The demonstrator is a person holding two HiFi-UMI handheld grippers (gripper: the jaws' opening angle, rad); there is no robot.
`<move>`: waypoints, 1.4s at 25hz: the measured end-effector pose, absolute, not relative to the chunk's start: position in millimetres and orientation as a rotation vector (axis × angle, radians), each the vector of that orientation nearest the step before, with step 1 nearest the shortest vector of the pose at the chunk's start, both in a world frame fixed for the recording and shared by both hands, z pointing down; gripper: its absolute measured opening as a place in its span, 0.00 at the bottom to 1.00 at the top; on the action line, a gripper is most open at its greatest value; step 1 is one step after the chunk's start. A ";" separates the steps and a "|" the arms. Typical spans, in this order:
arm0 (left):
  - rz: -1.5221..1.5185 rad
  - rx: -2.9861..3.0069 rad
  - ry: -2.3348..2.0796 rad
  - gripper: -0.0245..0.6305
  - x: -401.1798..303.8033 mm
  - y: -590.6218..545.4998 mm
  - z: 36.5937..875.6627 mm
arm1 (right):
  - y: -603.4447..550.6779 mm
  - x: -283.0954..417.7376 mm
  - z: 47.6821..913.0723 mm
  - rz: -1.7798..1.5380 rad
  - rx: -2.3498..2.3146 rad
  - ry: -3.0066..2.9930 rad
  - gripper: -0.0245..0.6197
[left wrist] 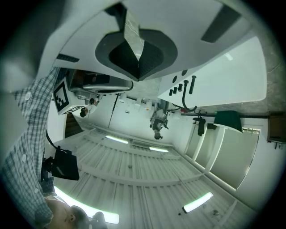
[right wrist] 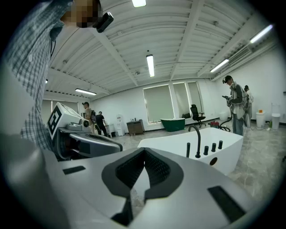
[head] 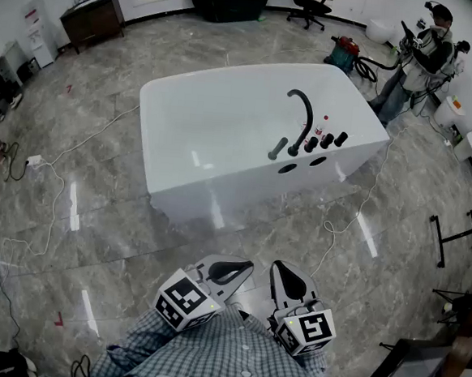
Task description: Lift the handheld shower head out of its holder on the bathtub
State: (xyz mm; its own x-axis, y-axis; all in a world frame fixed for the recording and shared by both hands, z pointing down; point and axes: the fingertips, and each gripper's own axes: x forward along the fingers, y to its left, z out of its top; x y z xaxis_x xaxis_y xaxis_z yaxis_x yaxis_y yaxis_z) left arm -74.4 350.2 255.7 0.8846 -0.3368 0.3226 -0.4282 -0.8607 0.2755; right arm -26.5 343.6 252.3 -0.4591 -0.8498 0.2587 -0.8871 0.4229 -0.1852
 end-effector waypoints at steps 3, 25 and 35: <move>0.365 2.716 -0.564 0.04 -70.0 348.4 254.2 | 342.2 -22.5 254.2 0.449 1.558 -2.540 0.07; 0.373 2.719 -0.534 0.04 -56.6 353.0 252.5 | 343.3 -10.5 257.5 0.522 1.559 -2.531 0.07; 0.366 2.712 -0.586 0.04 -52.3 360.8 250.4 | 353.8 1.0 255.7 0.504 1.556 -2.543 0.07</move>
State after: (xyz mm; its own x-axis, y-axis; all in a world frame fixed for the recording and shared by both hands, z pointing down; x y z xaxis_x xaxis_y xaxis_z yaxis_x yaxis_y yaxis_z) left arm -52.3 360.8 250.4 0.8818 -0.3497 0.3164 -0.4378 -0.8566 0.2731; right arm 1.0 353.8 255.7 -0.4653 -0.8429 0.2702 -0.8822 0.4169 -0.2189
